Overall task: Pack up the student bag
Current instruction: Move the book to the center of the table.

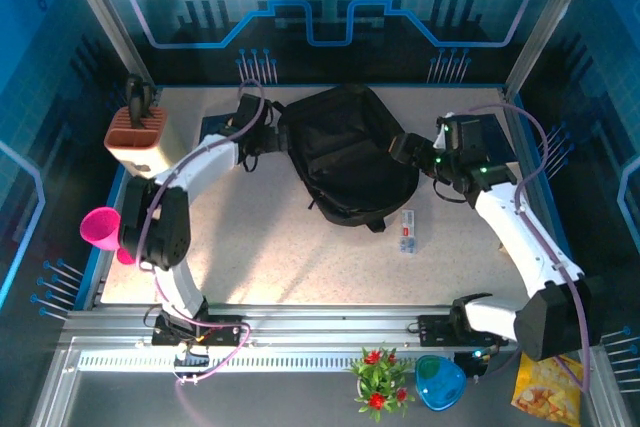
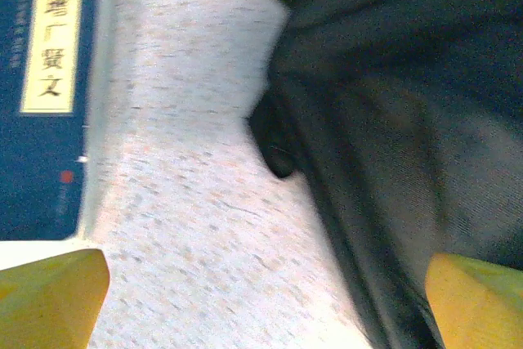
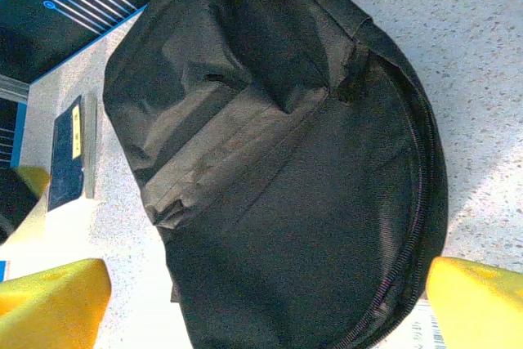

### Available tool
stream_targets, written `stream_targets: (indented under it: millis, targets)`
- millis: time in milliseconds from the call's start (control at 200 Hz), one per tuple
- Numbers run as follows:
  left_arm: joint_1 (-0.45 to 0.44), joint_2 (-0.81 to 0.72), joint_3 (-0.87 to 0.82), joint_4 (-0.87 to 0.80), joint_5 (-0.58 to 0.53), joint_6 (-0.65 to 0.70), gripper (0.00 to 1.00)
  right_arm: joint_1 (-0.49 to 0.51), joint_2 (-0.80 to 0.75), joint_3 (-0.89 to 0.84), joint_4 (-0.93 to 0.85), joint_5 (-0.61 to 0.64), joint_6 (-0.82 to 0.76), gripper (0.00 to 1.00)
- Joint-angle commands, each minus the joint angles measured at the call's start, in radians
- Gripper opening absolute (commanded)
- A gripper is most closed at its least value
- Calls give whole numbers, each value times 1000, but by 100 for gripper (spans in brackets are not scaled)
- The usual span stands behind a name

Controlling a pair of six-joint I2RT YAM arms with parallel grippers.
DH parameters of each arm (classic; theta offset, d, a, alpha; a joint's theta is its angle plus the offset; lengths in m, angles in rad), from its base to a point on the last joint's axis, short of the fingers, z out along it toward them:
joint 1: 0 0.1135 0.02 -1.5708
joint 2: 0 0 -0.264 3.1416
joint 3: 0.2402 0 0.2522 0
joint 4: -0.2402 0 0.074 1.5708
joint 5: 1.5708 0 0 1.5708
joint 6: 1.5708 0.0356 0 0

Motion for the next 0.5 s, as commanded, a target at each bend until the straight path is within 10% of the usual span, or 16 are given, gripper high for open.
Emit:
stream_targets:
  millis: [0,495]
  targets:
    - [47,102,110,-119,-49,-28,99,2,8,-8,38,-47,0,100]
    - [191,374,338,-249,124,-43,98,1,9,-49,64,-86,24,100]
